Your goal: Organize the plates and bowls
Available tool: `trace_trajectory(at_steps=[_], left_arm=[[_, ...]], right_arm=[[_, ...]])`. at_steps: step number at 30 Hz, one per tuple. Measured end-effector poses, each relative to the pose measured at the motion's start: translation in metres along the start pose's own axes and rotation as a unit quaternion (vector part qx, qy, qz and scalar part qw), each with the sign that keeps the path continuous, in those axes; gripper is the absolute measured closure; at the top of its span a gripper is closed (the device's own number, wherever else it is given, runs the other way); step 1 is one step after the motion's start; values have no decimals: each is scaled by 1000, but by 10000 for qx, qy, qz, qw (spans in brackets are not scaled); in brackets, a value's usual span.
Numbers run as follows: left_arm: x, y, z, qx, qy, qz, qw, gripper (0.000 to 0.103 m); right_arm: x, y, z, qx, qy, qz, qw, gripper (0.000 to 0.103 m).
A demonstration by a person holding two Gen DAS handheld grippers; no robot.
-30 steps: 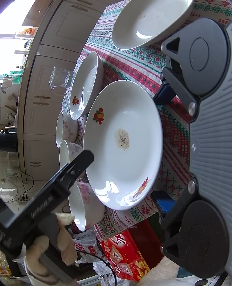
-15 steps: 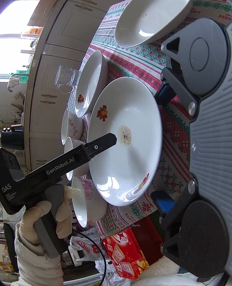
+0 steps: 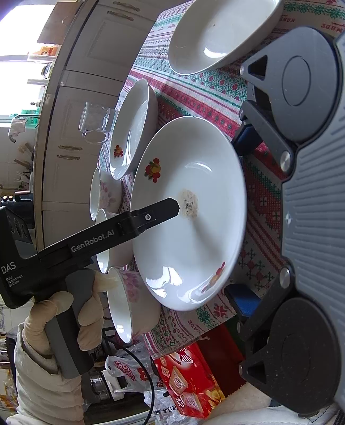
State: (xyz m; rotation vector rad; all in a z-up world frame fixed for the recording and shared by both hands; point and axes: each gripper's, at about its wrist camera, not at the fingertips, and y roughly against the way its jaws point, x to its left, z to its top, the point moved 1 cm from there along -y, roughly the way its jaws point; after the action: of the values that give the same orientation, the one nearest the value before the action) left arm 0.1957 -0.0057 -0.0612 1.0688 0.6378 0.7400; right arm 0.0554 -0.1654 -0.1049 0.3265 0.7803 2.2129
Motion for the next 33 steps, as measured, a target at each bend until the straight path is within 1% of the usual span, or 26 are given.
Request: trace_trajectory(at_steps=[4,6,9,12,15,19,22,27,33], left_arm=[[-3,-4,2,60,-142,23,9999,18],[-4,-5,4,101,-110,40,9999,18],[-5,-5,9,44,-54,-40,10000,18],[-8,-8,12,60,-174,-40,9998,18],[-10,-9,12,146,-347,-5,9993,18],[-10,-14,12,346,-376,-20,9987,18],[-10,-15,11,378,-347,-34,9987,18],[-6,-14,11,372,-205,-171,9990,18],[-5,-11,10,354,-163,-172,9991,18]], right_arm=[[-1,0,1,34,-21,-27,10000,0],[0,0,1,64,-31,-37,10000,0],[-2,1,3,93,-59,-95,9999,0],[-5,3,2,149,-73,-104,9998,0],[-5,5,2,165,-71,-109,9998,0],[-6,4,1,172,-87,-72,9998,0],[-5,2,2,187,-99,-106,9997,0],[-6,2,2,186,-121,-103,9997,0],[-6,3,3,205,-106,-46,9997,0]])
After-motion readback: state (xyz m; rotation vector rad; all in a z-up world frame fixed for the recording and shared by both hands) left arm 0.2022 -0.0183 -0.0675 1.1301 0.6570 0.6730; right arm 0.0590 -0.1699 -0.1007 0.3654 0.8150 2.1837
